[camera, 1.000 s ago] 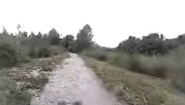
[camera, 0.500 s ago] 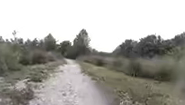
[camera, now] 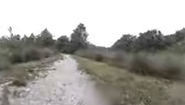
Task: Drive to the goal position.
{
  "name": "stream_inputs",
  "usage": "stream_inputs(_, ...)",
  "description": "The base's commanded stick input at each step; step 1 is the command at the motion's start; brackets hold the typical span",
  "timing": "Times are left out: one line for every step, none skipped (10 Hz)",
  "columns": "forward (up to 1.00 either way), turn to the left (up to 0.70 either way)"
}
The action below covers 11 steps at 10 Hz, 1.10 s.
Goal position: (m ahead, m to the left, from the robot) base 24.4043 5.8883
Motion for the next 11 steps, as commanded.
stream_inputs(0.85,0.34)
stream_inputs(0.85,0.34)
stream_inputs(0.85,0.03)
stream_inputs(0.85,0.00)
stream_inputs(0.85,0.00)
stream_inputs(0.85,0.00)
stream_inputs(0.85,0.00)
stream_inputs(0.85,0.00)
stream_inputs(0.85,0.00)
stream_inputs(0.85,0.00)
stream_inputs(0.85,0.00)
